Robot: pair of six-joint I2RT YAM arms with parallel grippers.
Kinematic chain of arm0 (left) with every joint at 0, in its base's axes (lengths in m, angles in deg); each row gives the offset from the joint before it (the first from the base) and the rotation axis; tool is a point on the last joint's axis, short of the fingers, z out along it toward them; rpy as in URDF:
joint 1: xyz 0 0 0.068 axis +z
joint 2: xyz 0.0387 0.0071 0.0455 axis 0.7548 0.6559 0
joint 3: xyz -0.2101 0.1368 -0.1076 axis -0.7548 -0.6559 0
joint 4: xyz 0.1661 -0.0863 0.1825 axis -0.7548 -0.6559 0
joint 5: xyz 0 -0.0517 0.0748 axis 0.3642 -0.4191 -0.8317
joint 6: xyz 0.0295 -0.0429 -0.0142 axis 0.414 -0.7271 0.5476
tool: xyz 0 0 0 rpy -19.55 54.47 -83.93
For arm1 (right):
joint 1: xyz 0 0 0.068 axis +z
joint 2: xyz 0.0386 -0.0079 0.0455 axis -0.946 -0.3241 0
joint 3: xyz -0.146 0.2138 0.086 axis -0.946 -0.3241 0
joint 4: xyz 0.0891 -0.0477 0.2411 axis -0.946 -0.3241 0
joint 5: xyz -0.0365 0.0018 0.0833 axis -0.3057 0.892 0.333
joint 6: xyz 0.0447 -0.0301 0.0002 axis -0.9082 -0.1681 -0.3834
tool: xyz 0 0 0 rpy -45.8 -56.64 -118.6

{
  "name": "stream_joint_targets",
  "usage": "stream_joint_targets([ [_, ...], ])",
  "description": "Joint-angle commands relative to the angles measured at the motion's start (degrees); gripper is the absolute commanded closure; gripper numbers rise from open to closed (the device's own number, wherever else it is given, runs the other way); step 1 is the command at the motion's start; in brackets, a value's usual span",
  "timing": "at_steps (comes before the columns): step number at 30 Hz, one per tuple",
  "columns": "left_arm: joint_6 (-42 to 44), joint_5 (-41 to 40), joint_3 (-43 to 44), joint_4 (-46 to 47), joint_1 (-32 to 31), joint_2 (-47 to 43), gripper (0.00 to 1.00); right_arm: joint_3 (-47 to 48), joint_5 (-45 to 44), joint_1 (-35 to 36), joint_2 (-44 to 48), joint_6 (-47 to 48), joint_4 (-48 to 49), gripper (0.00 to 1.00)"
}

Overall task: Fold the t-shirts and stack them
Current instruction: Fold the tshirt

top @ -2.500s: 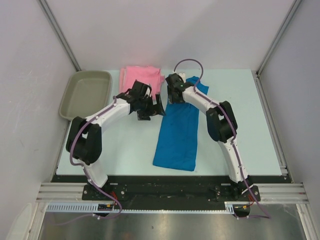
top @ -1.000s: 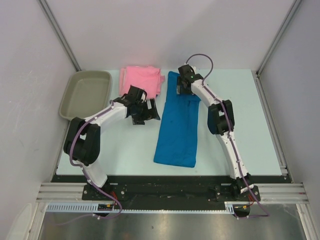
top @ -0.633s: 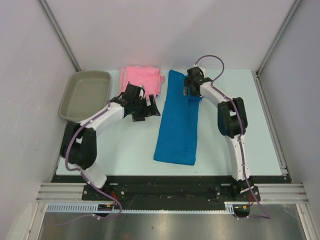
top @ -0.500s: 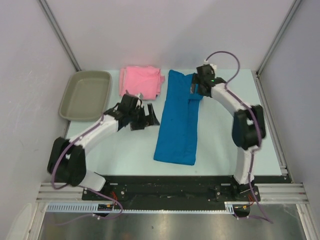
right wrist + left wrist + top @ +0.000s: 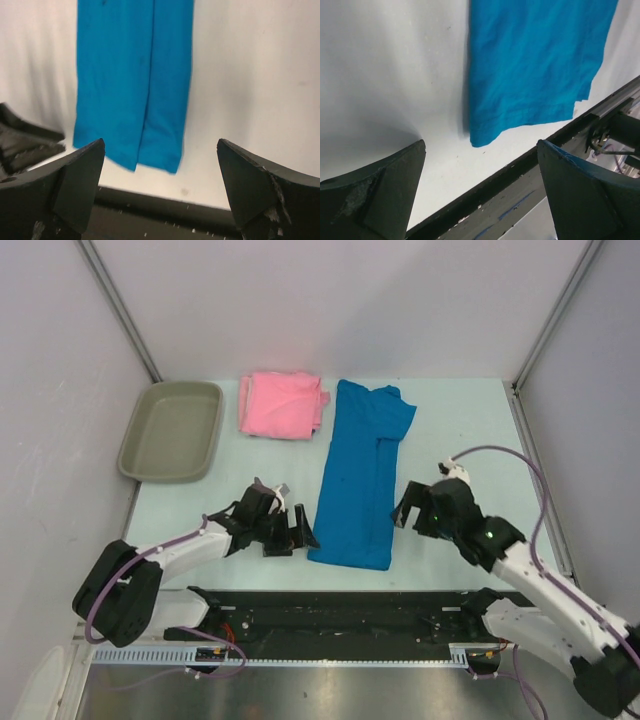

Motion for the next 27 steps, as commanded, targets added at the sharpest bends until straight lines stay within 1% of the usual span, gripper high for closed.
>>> stream_joint_targets([
  [1,-2.8,1.8,-2.7,9.3,-0.2,0.6,0.01,-4.1,1.5,2.8,13.4,-10.8,-6.8,0.00],
  [2,-3.3,1.9,-3.6,10.0,-0.3,1.4,0.01,-5.2,1.3,3.5,17.9,-11.8,-9.1,0.01],
  [6,-4.0,1.8,-4.5,10.5,-0.4,3.3,0.07,-9.9,2.2,4.3,26.2,-16.0,-15.3,0.02],
  [7,-4.0,1.7,-4.6,10.5,-0.5,3.6,0.12,-10.1,2.3,4.4,27.5,-16.8,-16.1,0.02],
  [8,-4.3,1.7,-4.7,10.4,-0.6,3.9,0.14,-10.2,1.6,4.3,29.5,-17.2,-18.3,0.02],
  [13,-4.1,1.3,-5.1,10.4,-0.9,7.9,0.30,-10.8,2.3,4.4,31.2,-17.5,-20.0,0.03],
  [15,-4.2,1.6,-5.5,11.1,-1.2,9.5,0.32,-11.2,3.1,4.4,30.5,-17.2,-19.7,0.03],
  [17,-4.4,1.7,-6.4,11.7,-1.4,11.3,0.36,-11.7,3.5,4.3,30.2,-17.2,-19.1,0.03],
  [18,-4.5,1.6,-6.8,13.4,-1.4,11.8,0.38,-12.0,3.4,4.4,30.1,-17.4,-19.1,0.03],
  [19,-4.6,1.6,-7.0,14.6,-1.4,12.8,0.48,-12.2,3.7,4.5,30.1,-17.6,-18.5,0.03],
  [20,-4.6,1.7,-7.4,14.9,-1.4,13.2,0.53,-13.2,4.6,4.6,30.1,-17.5,-17.9,0.03],
  [21,-4.6,1.7,-7.5,15.4,-1.4,13.7,0.64,-13.6,4.7,4.6,29.9,-18.0,-17.8,0.03],
  [23,-4.5,2.0,-7.5,16.5,-1.4,15.8,0.74,-15.1,5.6,4.8,29.7,-18.0,-17.0,0.03],
  [24,-4.5,2.3,-7.6,17.8,-1.4,16.6,0.85,-15.7,6.0,4.9,29.7,-18.6,-16.5,0.03],
  [26,-4.6,2.8,-7.5,18.7,-1.4,18.0,1.00,-17.1,7.2,5.1,29.6,-19.2,-14.8,0.03],
  [27,-4.8,3.1,-7.6,19.6,-1.4,18.1,1.00,-18.6,7.6,5.4,29.5,-19.4,-14.0,0.03],
])
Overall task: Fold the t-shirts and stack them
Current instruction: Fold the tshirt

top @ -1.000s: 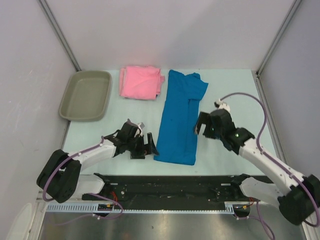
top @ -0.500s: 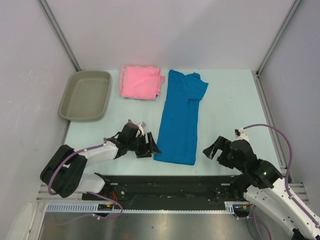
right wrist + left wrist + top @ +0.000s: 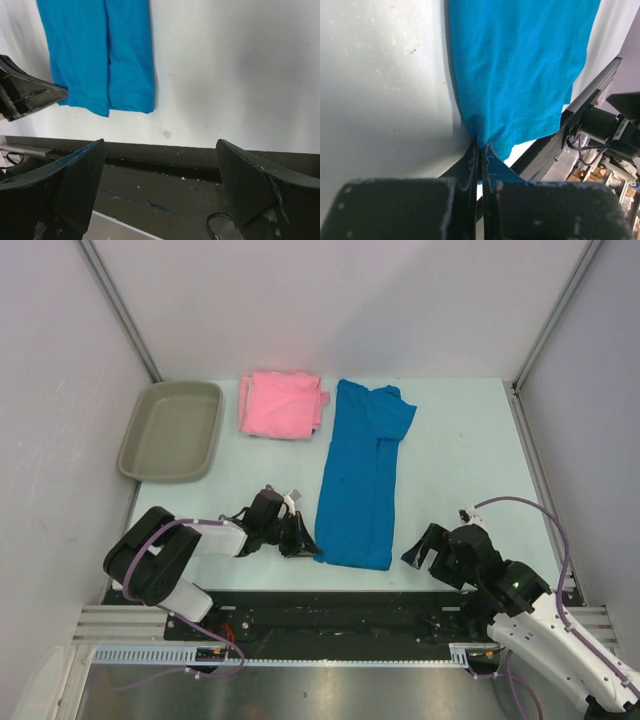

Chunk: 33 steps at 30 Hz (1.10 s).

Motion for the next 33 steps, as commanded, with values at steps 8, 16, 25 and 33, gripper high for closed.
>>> stream_joint_targets([
  [8,1.9,-4.6,-2.9,-4.9,-0.8,0.4,1.00,-10.4,3.9,1.7,-3.8,-5.5,14.1,0.09],
  [16,1.7,-5.4,-5.2,-6.0,-1.0,-2.9,1.00,-15.7,2.5,3.3,-8.7,-9.3,25.2,0.21],
  [25,0.7,-5.2,-7.1,-4.1,-1.0,-3.5,1.00,-18.5,3.7,4.4,-15.6,-10.6,34.7,0.33],
  [33,0.6,-5.0,-7.4,-4.0,-1.2,-4.0,1.00,-19.9,2.4,7.8,-26.5,-12.5,44.7,0.41],
])
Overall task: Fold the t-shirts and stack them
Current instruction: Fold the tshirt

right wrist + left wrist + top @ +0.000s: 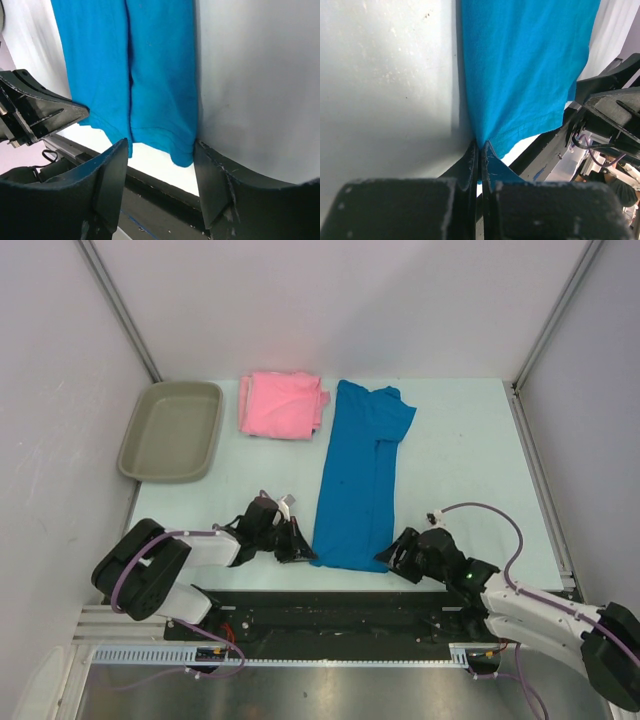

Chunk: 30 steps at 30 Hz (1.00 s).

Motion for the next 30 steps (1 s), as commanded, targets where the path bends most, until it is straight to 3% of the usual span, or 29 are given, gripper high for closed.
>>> stream_joint_targets([
  [1,1.6,-3.8,-2.6,-7.0,-0.6,0.6,1.00,-2.7,-1.9,2.0,-6.3,-0.9,1.9,0.44],
  [5,1.6,-4.0,-2.7,-6.8,-0.6,0.4,1.00,-2.6,-2.3,2.9,-10.3,-1.7,4.1,0.60],
  [7,1.8,-3.8,-2.7,-6.8,-0.6,0.3,1.00,-2.6,-2.9,3.0,-11.1,-1.5,4.1,0.73],
  [8,1.9,-3.8,-2.7,-6.5,-0.6,0.2,1.00,-2.6,-3.1,3.0,-11.1,-1.4,4.1,0.81],
  [9,2.2,-3.5,-2.7,-6.5,-0.6,0.1,1.00,-2.6,-3.4,3.0,-11.1,-1.4,3.9,1.00],
  [16,3.1,-6.4,-2.2,-10.9,-3.2,-7.5,1.00,-1.6,-6.2,6.0,-3.9,-1.3,-4.0,1.00],
  [23,-2.8,-11.3,-3.6,-15.9,-9.3,-17.2,1.00,3.4,-13.3,15.9,13.9,-4.8,-26.5,1.00],
  [30,-8.1,-15.9,-1.8,-17.7,-18.5,-21.3,1.00,9.0,-21.0,26.1,17.8,-7.9,-33.3,1.00],
])
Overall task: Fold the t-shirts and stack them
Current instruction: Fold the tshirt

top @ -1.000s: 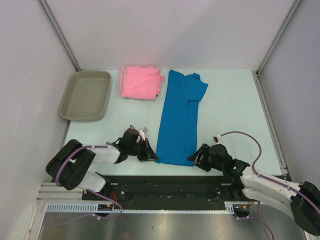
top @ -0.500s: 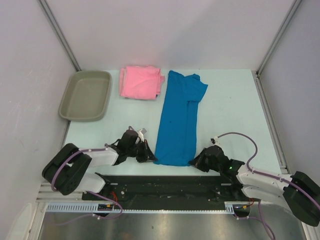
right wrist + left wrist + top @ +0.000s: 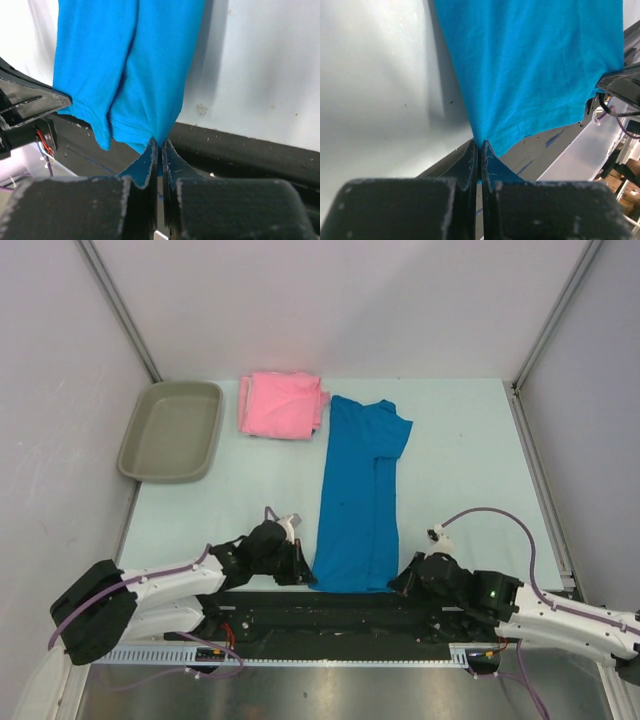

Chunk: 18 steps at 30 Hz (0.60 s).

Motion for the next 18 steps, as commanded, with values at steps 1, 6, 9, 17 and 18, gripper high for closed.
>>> stream_joint_targets([
  [1,-4.0,-4.4,2.8,-3.3,-3.5,-1.5,1.00,6.6,-9.5,6.3,-0.5,-2.7,-7.5,1.00],
  [6,0.9,-6.6,13.9,-9.5,-3.5,2.4,1.00,12.7,-15.0,7.0,-6.8,1.7,-6.3,1.00],
  [9,3.1,-8.0,19.3,-11.9,-3.5,5.3,1.00,14.8,-17.5,6.3,-9.0,4.6,-5.3,1.00],
  [17,4.7,-7.7,24.1,-12.0,-1.6,10.4,1.00,15.2,-7.5,-12.3,-8.6,16.8,-1.4,1.00],
  [18,4.8,-7.3,24.5,-11.7,-1.0,11.5,1.00,15.2,-6.0,-14.9,-8.9,18.1,-0.6,1.00],
])
